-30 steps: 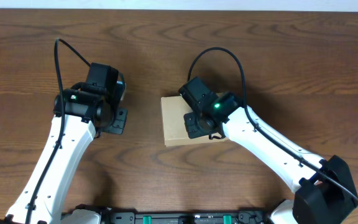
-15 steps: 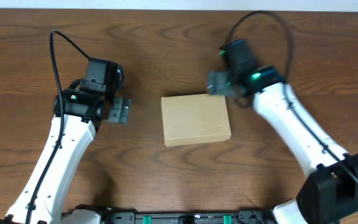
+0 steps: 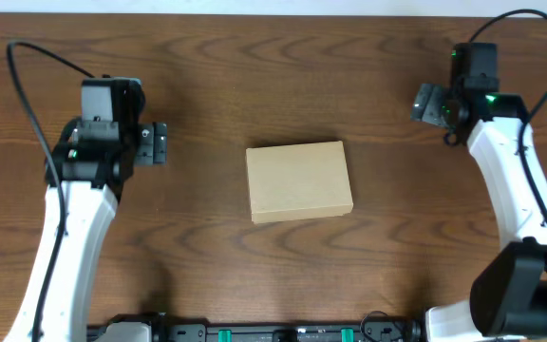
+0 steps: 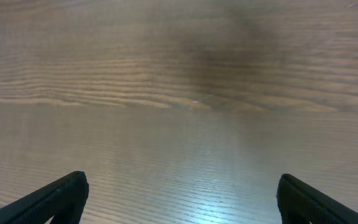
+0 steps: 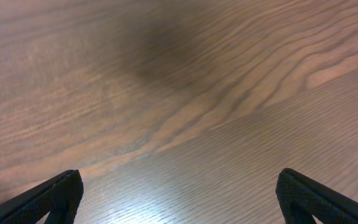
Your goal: Pack container
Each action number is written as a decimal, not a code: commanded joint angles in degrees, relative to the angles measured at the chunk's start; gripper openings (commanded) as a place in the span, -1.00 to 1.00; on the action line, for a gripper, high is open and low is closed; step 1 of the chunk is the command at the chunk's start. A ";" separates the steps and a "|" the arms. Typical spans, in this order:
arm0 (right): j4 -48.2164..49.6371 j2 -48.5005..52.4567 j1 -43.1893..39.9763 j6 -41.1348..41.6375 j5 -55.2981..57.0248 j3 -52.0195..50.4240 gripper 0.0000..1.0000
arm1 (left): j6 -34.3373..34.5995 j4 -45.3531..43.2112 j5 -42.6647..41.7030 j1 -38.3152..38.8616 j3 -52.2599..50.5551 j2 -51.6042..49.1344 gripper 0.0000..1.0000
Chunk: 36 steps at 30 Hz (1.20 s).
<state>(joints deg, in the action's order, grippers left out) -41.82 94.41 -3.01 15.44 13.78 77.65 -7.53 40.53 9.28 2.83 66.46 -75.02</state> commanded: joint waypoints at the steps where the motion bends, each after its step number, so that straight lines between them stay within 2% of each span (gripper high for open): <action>1: 1.01 -6.78 -1.31 -1.16 0.83 -2.25 0.98 | -1.20 -0.11 -3.06 -0.02 -2.82 7.76 0.94; 5: 3.13 -15.28 -2.01 -1.20 0.15 -9.90 0.99 | -0.09 -0.04 -3.91 -0.02 -8.35 18.25 0.92; 11: 2.73 -30.75 -0.87 -1.95 -1.01 -22.91 0.98 | 3.78 1.27 -11.04 -0.02 -15.76 33.00 0.91; 18: -1.38 -50.75 3.52 -3.58 -2.03 -35.28 0.99 | 3.69 6.29 -9.51 -0.02 -17.62 46.03 0.92; 22: 0.11 -59.25 6.32 -3.76 -3.08 -40.22 0.99 | 3.76 8.13 -5.66 -0.02 -17.90 50.53 0.91; 27: -4.39 -62.79 8.33 -2.12 -3.32 -43.25 0.98 | 6.10 10.40 -4.31 -0.02 -18.10 53.20 0.91; 32: -4.31 -62.51 8.35 3.74 -3.34 -45.90 0.98 | 7.96 10.51 -2.71 -0.02 -18.21 53.07 0.91; 36: -4.31 -62.47 8.35 3.82 -3.32 -45.99 0.99 | 7.96 10.69 -2.73 -0.02 -18.21 53.05 0.91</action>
<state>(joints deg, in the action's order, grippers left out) -46.11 31.97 4.80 17.06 10.44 31.90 -0.80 51.09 5.21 2.83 48.66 -22.04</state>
